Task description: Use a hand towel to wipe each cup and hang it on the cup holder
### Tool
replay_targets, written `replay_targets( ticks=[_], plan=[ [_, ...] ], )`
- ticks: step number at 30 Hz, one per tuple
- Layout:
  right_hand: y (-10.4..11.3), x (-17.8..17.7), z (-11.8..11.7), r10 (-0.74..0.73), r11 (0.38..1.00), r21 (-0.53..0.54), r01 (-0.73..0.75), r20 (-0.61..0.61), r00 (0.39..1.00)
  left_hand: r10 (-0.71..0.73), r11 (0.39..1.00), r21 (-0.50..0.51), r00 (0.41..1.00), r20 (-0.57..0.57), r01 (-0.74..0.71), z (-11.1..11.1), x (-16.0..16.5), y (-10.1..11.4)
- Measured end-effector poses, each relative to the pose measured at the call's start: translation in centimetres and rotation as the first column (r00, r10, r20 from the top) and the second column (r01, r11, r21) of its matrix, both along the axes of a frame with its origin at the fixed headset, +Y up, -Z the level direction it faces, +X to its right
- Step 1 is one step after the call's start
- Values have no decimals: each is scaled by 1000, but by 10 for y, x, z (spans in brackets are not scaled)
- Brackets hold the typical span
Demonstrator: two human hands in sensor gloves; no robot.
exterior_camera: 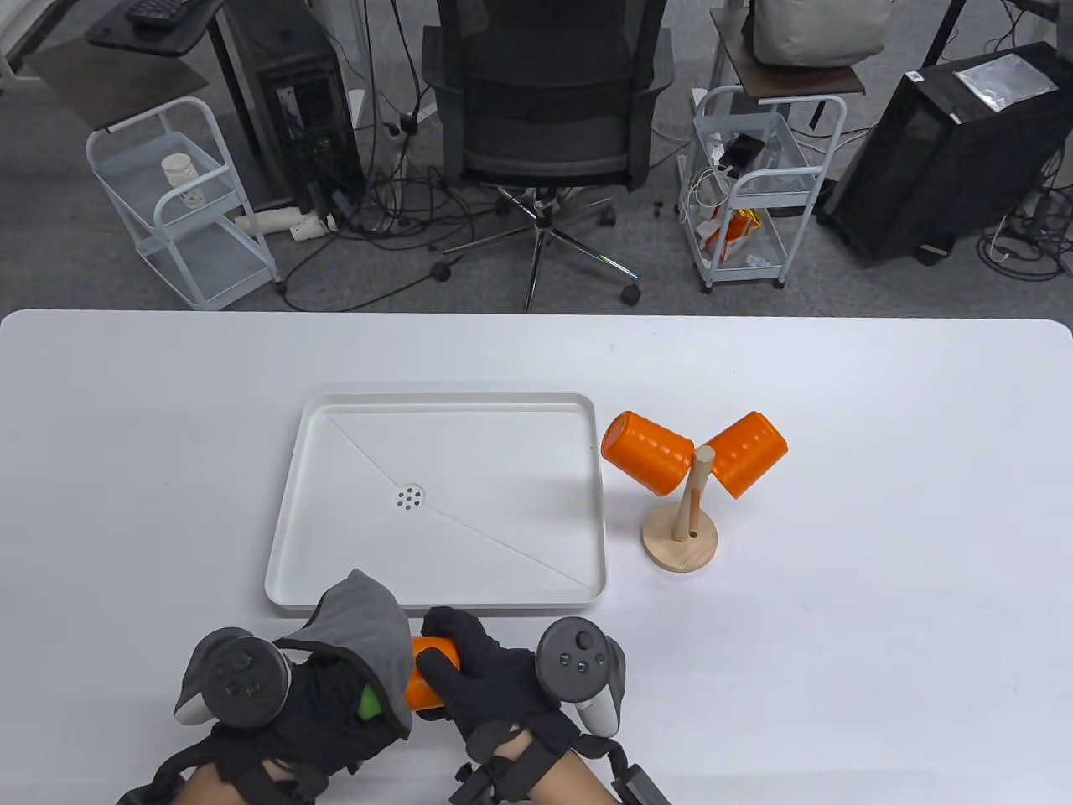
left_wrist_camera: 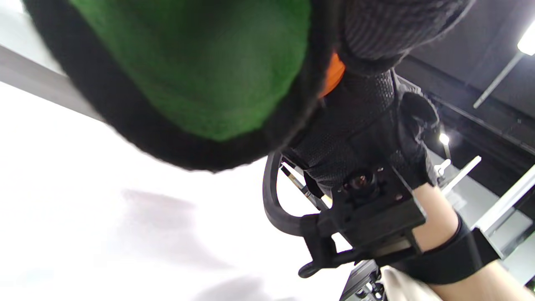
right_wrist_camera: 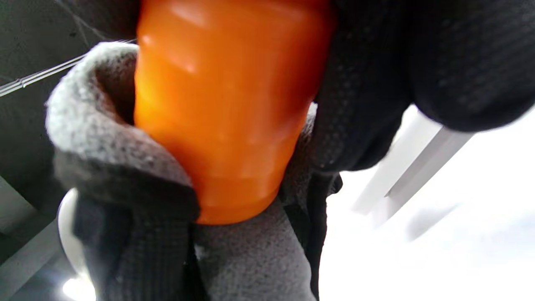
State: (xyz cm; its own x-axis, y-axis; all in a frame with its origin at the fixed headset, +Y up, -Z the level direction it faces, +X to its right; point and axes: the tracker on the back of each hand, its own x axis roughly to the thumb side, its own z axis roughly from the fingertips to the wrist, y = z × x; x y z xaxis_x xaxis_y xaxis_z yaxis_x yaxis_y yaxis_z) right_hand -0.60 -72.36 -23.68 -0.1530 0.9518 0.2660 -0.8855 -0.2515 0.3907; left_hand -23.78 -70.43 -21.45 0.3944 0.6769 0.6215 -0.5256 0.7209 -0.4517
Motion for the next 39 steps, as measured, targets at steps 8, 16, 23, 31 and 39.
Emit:
replay_targets(
  ticks=[8, 16, 23, 31, 39],
  plan=[
    [-3, 2, -1, -9, 999, -34, 9, -3, 1000, -15, 998, 61, 1000, 11, 15, 4, 3, 1],
    [7, 0, 4, 30, 988, 152, -30, -1, 1000, 165, 982, -97, 986, 10, -163, -6, -3, -10],
    [16, -4, 10, 99, 935, 343, -92, -3, 995, 269, 941, -212, 963, -5, -264, -13, -7, -18],
    [24, -9, 18, 184, 849, 504, -157, -4, 983, 399, 831, -409, 916, -32, -376, -20, -9, -30],
    [25, -12, 22, 227, 798, 575, -180, -11, 974, 430, 789, -465, 902, -48, -401, -21, -9, -34]
  ],
)
